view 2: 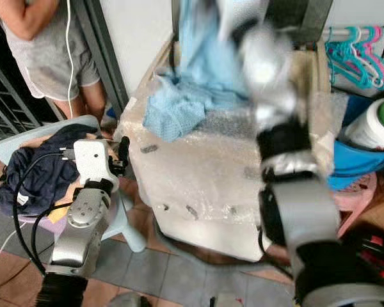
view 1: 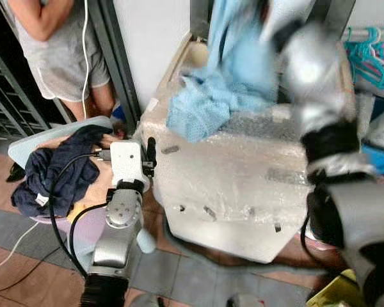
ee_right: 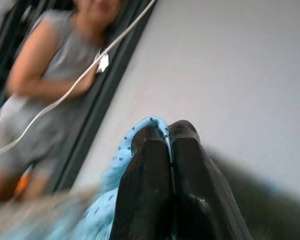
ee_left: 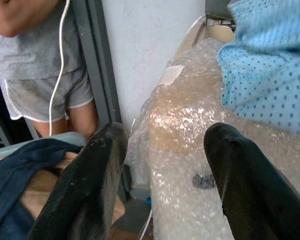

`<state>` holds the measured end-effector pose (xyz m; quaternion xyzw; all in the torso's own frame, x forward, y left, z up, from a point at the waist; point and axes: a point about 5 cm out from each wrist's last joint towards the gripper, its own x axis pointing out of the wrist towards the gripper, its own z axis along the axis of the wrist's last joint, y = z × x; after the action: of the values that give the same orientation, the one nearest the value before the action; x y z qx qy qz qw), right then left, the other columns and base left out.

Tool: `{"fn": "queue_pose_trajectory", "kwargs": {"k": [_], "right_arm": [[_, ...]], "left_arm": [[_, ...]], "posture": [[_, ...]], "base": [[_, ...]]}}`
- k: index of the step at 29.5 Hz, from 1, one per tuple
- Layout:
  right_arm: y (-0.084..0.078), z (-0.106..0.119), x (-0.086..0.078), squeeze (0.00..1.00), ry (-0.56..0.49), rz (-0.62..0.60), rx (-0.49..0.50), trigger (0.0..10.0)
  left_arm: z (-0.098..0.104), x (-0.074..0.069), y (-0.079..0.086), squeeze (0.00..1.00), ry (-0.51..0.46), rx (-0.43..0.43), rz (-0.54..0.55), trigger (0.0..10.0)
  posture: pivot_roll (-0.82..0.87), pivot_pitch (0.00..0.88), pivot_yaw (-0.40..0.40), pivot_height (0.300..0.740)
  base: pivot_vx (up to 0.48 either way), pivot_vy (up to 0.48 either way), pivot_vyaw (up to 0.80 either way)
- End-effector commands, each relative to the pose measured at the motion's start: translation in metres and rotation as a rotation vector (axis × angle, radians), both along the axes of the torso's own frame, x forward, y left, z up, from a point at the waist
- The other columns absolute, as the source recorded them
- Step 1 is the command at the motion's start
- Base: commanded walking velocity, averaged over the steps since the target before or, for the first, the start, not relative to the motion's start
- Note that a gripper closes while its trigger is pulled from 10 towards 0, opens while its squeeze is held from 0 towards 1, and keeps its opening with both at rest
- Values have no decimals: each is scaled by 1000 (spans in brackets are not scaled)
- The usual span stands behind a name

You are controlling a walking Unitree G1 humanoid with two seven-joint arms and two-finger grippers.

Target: Clothes washing

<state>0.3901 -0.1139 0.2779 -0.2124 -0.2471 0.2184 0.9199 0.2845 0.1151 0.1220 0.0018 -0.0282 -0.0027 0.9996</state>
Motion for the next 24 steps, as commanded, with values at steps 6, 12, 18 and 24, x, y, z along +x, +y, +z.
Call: {"fn": "queue_pose_trajectory", "kwargs": {"k": [6, 12, 18, 24], "right_arm": [[-6, -52, -30, 1000, 180, 46, 63, 10000], [7, -83, -55, 1000, 311, 217, 12, 10000], [20, -94, -79, 1000, 381, 320, 3, 10000], [17, -90, -83, 1000, 338, 258, 35, 10000]], "left_arm": [[-4, -1, -4, 0, 15, -4, -17, 10000], [-4, -1, -2, 0, 16, 0, -20, 10000], [-3, -2, -2, 0, 15, 3, -21, 10000], [-3, -2, -2, 0, 26, -19, 4, 10000]], "posture": [[-108, 0, 81, 740], [-102, 0, 87, 740], [-97, 0, 89, 740], [-90, 0, 79, 740]], "base": [[0, 0, 0], [0, 0, 0], [0, 0, 0], [0, 0, 0]]}}
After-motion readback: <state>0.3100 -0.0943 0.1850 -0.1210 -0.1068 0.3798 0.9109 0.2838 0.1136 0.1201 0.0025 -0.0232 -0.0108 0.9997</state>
